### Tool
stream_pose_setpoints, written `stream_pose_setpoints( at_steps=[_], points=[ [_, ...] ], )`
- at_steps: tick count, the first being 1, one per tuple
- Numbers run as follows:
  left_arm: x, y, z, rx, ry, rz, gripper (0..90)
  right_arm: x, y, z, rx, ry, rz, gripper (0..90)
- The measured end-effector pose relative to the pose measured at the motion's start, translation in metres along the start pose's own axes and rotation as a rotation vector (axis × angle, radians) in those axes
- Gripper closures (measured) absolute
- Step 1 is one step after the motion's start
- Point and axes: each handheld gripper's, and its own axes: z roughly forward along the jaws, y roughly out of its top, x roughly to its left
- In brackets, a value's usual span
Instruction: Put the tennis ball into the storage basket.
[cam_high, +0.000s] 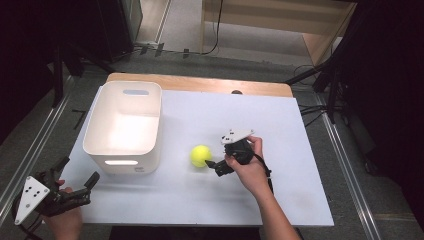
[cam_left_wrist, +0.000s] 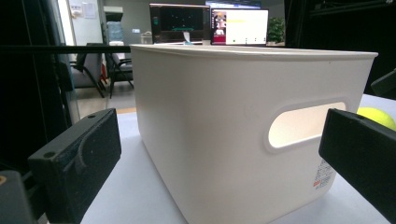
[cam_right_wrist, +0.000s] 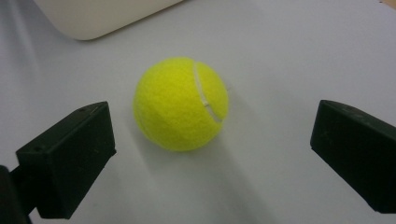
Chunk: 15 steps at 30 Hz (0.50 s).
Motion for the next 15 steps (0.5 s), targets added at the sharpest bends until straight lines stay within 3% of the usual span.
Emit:
stream_pose_setpoints(
  at_steps=[15],
  points=[
    [0.0, 0.0, 0.0, 0.004, -0.004, -0.001, 0.0, 0.007, 0.011, 0.019, 0.028, 0.032, -0.025, 0.0]
  ],
)
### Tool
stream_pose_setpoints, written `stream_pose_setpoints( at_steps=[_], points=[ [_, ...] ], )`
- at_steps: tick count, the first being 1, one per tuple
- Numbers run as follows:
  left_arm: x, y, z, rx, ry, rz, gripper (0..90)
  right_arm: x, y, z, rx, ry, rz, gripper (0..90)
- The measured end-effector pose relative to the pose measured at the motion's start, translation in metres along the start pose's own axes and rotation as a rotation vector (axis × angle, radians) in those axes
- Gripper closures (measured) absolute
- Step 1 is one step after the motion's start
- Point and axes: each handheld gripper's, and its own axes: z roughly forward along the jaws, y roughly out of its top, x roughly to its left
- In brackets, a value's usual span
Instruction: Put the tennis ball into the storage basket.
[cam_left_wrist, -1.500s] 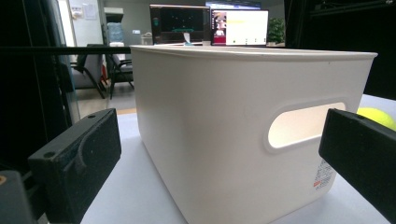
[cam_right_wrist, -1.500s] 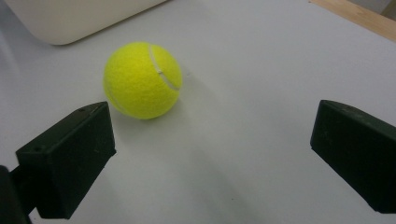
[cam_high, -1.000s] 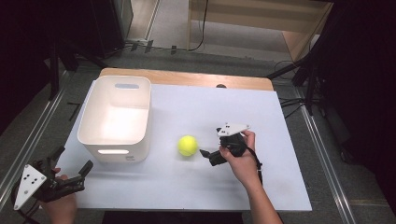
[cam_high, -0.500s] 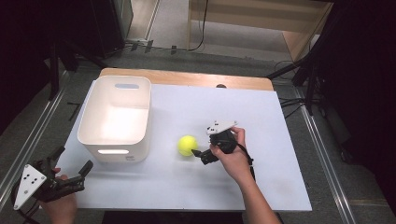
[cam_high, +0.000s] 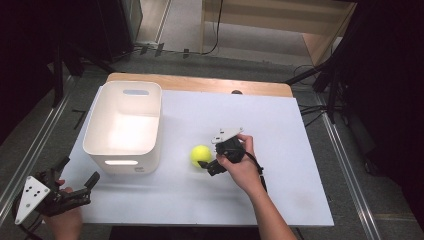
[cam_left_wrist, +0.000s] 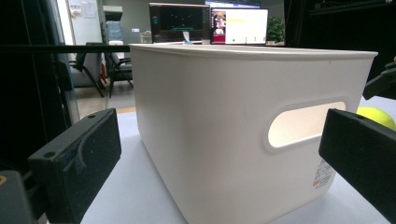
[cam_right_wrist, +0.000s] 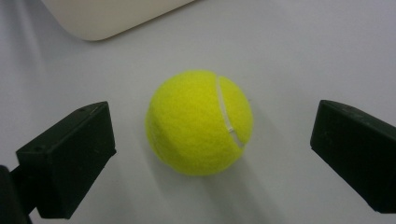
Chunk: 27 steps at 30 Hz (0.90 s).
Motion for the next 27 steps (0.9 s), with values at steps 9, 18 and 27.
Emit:
stream_pose_setpoints(
  at_steps=[9, 18, 27],
  points=[
    [0.001, 0.0, 0.0, 0.001, -0.004, -0.006, 0.0, 0.002, 0.005, 0.008, 0.019, 0.012, -0.007, 0.0],
    [0.001, 0.0, 0.0, 0.002, -0.004, -0.005, 0.0, 0.002, 0.007, 0.017, 0.046, 0.026, -0.011, 0.0],
    [0.001, 0.0, 0.0, 0.003, -0.002, -0.008, 0.0, 0.005, 0.007, 0.025, 0.076, 0.044, -0.005, 0.0]
  ],
)
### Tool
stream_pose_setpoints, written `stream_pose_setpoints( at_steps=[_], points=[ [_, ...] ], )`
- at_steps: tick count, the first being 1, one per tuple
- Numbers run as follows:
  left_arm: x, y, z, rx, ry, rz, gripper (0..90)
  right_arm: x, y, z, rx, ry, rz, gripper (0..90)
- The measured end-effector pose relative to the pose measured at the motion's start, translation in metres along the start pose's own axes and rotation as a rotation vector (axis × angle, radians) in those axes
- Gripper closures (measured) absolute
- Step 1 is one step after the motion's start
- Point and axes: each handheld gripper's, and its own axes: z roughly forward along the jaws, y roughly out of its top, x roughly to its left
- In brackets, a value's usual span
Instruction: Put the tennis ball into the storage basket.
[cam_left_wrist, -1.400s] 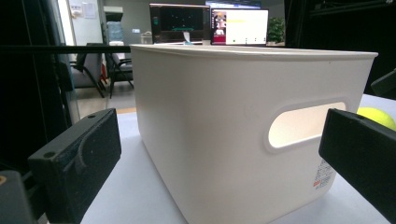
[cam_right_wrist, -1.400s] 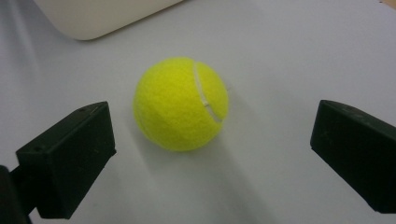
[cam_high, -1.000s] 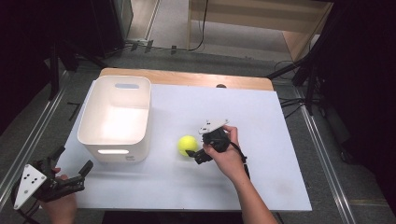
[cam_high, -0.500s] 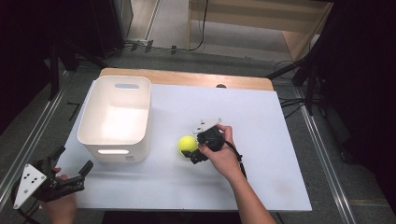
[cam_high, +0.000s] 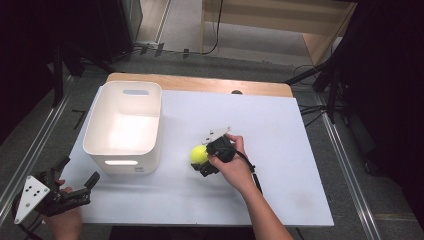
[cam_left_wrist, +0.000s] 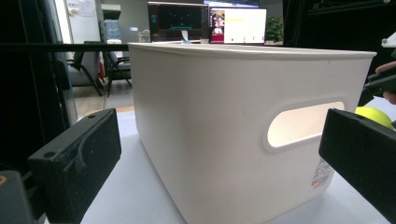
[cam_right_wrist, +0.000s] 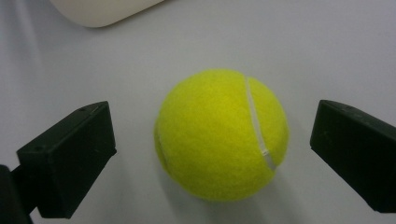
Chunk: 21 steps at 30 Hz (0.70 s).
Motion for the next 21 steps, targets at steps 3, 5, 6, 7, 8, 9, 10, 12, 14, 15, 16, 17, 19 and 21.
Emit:
stream_pose_setpoints(
  at_steps=[3, 5, 6, 7, 8, 9, 10, 12, 14, 15, 16, 17, 19, 21],
  points=[
    [0.0, 0.0, 0.0, -0.004, -0.003, -0.004, 0.0, 0.001, 0.001, 0.003, 0.009, -0.024, 0.02, 7.2],
    [0.001, 0.0, 0.0, -0.005, -0.004, -0.005, 0.0, 0.001, 0.001, 0.004, 0.014, -0.02, 0.021, 7.2],
    [0.001, 0.0, 0.0, -0.005, -0.003, -0.005, 0.0, 0.002, 0.001, 0.005, 0.012, -0.014, 0.018, 7.2],
    [0.001, 0.0, 0.0, -0.005, -0.003, -0.005, 0.0, 0.003, 0.002, 0.008, 0.027, -0.008, 0.017, 7.9],
    [0.001, 0.0, 0.0, -0.005, -0.003, -0.005, 0.0, 0.003, 0.002, 0.008, 0.027, -0.008, 0.017, 7.9],
    [0.001, 0.0, 0.0, -0.005, -0.003, -0.005, 0.0, 0.003, 0.002, 0.009, 0.029, -0.011, 0.012, 11.5],
    [0.001, 0.0, 0.0, -0.005, -0.003, -0.005, 0.0, 0.003, 0.002, 0.01, 0.031, -0.015, 0.008, 12.1],
    [0.001, 0.0, 0.0, -0.005, -0.003, -0.005, 0.0, 0.003, 0.002, 0.013, 0.048, -0.025, 0.016, 12.3],
    [0.001, 0.0, 0.0, -0.004, -0.002, -0.005, 0.0, 0.002, 0.002, 0.013, 0.048, -0.025, 0.012, 12.5],
    [0.001, 0.0, 0.0, -0.005, -0.002, -0.007, 0.0, 0.002, 0.002, 0.014, 0.055, -0.027, 0.018, 12.6],
    [0.002, 0.0, 0.0, -0.004, -0.002, -0.007, 0.0, 0.002, 0.001, 0.015, 0.067, -0.04, 0.022, 13.0],
    [0.001, 0.0, 0.0, -0.005, -0.002, -0.008, 0.0, 0.002, 0.001, 0.015, 0.067, -0.04, 0.022, 13.0],
    [0.001, 0.0, 0.0, -0.004, -0.003, -0.006, 0.0, 0.001, 0.0, 0.017, 0.077, -0.056, 0.022, 14.0],
    [0.001, 0.0, 0.0, -0.004, -0.003, -0.006, 0.0, 0.001, -0.001, 0.019, 0.078, -0.075, 0.027, 19.8]
  ],
)
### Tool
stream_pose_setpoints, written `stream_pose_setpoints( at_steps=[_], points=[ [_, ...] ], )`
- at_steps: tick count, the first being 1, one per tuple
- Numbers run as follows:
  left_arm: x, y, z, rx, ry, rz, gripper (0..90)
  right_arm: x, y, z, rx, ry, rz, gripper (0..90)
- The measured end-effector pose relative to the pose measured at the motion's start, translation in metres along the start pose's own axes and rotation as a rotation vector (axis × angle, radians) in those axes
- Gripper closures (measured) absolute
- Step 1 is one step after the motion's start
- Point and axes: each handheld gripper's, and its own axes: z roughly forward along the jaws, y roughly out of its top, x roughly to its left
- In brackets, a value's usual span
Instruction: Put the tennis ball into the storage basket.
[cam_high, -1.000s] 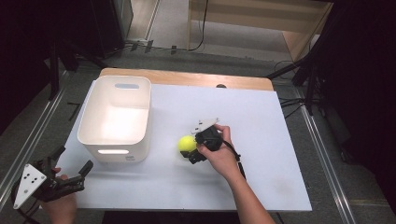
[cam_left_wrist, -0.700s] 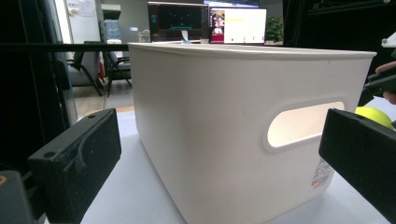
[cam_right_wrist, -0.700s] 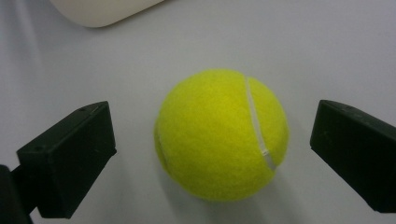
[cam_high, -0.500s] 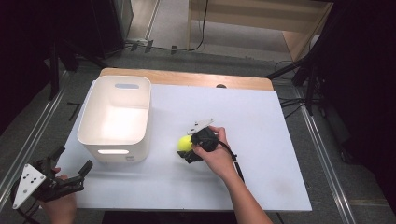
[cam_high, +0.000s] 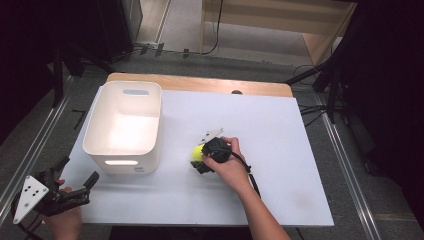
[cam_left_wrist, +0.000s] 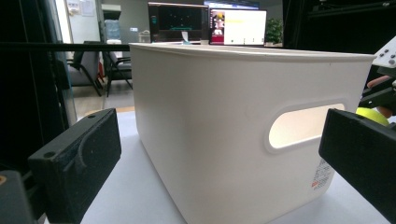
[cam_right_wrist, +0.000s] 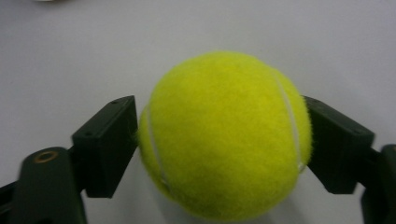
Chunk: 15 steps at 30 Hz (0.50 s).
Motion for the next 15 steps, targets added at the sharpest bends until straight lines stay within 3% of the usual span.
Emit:
stream_pose_setpoints(
  at_steps=[1, 15],
  points=[
    [0.0, 0.0, 0.0, 0.0, -0.001, 0.0, 0.0, 0.0, 0.0, 0.0, -0.004, -0.021, 0.013, 22.4],
    [0.001, 0.0, 0.0, 0.001, -0.001, -0.003, 0.0, -0.004, 0.006, -0.011, -0.04, 0.033, 0.023, 22.9]
  ],
)
